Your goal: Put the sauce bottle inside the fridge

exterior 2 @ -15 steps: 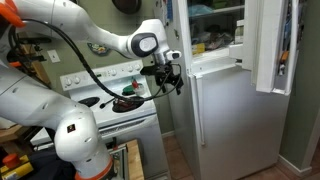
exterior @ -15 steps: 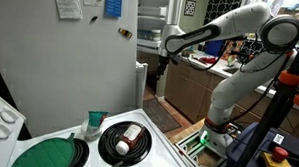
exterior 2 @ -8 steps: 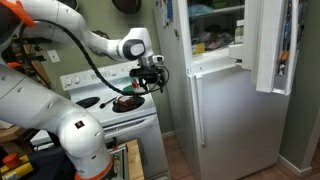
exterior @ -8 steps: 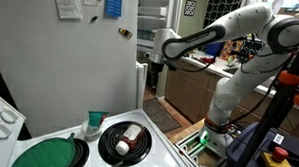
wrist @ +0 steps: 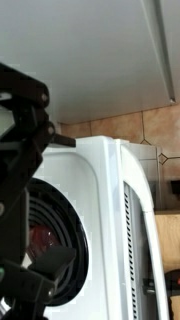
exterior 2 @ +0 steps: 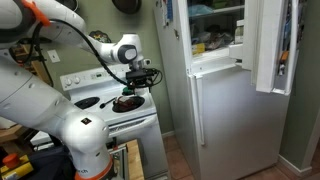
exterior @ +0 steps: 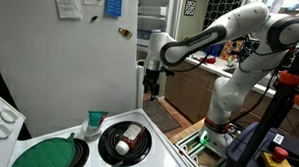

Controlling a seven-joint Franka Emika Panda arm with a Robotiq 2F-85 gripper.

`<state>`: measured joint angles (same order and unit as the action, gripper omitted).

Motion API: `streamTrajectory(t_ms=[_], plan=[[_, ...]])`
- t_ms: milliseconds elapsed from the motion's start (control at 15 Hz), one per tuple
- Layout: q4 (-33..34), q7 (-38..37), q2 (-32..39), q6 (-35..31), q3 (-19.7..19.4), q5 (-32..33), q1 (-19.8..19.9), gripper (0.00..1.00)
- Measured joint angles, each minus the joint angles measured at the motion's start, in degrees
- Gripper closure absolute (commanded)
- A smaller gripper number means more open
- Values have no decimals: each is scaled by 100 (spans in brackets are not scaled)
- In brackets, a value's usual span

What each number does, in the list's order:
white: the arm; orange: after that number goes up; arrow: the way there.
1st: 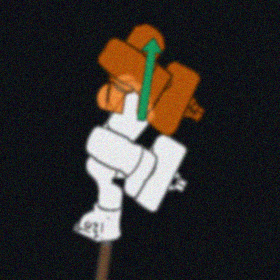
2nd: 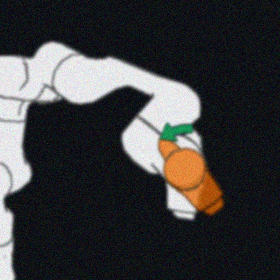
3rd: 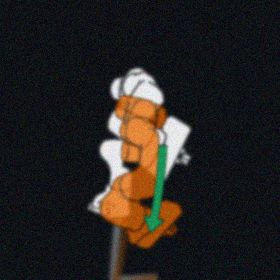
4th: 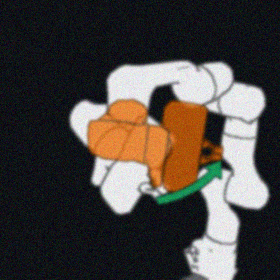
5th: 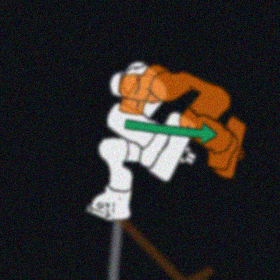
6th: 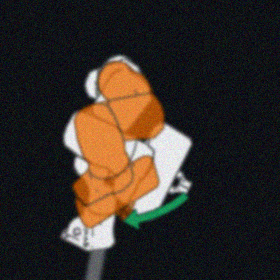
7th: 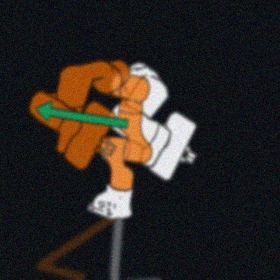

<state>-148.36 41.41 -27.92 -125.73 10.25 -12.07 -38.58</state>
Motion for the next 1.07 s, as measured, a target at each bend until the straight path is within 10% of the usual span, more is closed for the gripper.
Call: streamTrajectory(t_ms=[1067], plan=[[317, 2231, 618, -699, -25, -1101, -824, 0]])
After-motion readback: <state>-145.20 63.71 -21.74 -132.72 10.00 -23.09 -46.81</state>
